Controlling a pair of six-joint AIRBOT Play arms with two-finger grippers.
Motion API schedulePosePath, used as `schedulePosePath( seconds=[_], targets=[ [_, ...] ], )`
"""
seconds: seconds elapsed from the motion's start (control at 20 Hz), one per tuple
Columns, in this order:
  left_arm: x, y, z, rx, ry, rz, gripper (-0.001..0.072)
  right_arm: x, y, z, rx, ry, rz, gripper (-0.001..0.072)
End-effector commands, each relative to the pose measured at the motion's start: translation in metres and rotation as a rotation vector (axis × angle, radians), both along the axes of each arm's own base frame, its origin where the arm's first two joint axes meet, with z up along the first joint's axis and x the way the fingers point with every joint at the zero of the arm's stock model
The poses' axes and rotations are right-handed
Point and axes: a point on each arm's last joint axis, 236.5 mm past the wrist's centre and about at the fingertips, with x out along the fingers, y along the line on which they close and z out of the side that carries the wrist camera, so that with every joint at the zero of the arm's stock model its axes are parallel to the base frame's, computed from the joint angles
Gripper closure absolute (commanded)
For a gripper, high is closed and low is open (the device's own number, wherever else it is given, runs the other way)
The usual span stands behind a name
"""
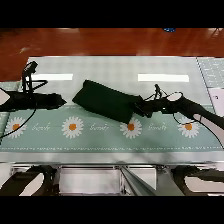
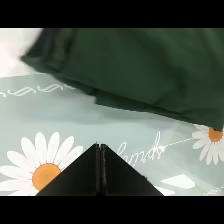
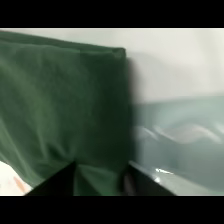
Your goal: Fold the shirts.
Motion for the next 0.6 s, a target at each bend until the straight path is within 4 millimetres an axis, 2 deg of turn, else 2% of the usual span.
schedulePosePath(
  seconds=[0.0,0.1,0.15,0.3,0.4,0.55],
  targets=[
    [0.003,0.001,0.001,0.000,-0.014,0.009,0.0687,0.008,0.037,0.008,0.050,-0.031,0.101,0.0423],
    [0.004,0.001,0.001,0.001,-0.017,0.011,0.0688,0.010,0.060,0.018,0.064,-0.080,0.197,0.0630],
    [0.004,0.001,0.001,0.001,-0.017,0.011,0.0688,0.012,0.069,0.027,0.072,-0.124,0.254,0.0687],
    [0.005,0.001,0.001,0.002,-0.017,0.011,0.0688,0.023,0.084,0.062,0.088,-0.201,0.345,0.0688],
    [0.005,0.001,-0.002,0.002,-0.006,0.011,0.0688,0.041,0.091,0.097,0.086,-0.272,0.385,0.0688],
    [0.005,0.001,-0.011,0.002,0.020,0.009,0.0687,0.070,0.098,0.161,0.075,-0.408,0.420,0.0688]
  ],
)
